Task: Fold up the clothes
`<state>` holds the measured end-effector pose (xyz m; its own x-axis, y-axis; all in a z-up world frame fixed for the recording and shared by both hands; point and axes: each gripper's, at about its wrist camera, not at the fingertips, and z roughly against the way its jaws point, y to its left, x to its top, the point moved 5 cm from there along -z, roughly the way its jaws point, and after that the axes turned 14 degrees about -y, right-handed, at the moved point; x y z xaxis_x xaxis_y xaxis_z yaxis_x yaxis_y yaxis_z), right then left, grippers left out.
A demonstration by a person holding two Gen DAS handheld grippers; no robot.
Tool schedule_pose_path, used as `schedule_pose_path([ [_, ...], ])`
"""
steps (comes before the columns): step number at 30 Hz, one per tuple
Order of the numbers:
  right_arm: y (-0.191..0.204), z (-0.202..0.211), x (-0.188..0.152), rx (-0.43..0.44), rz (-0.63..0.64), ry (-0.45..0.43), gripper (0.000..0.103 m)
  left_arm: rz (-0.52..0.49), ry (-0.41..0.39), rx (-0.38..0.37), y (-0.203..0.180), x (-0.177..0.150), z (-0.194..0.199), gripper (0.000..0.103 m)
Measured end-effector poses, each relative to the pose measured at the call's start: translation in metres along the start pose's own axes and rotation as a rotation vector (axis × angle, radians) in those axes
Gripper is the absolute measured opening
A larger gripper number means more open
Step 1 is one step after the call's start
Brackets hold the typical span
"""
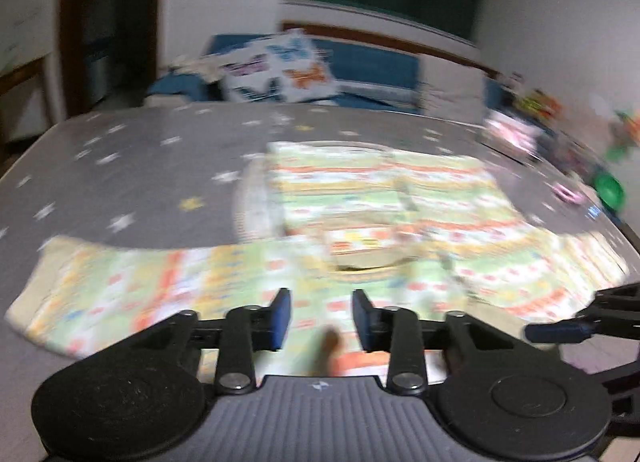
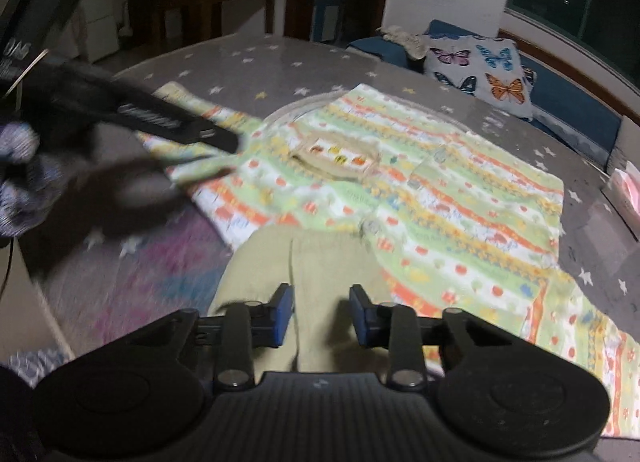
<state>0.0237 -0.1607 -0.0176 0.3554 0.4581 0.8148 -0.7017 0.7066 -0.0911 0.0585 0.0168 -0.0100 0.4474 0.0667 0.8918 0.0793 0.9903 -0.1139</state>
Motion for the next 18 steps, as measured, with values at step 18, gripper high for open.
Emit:
schedule_pose_path([
  [18,-0.037,0.029,0.013,0.016,-0.234,-0.127,0.004,-0.106,0.054,-0.249,-0.062,-0.033,-0.026,0.021],
])
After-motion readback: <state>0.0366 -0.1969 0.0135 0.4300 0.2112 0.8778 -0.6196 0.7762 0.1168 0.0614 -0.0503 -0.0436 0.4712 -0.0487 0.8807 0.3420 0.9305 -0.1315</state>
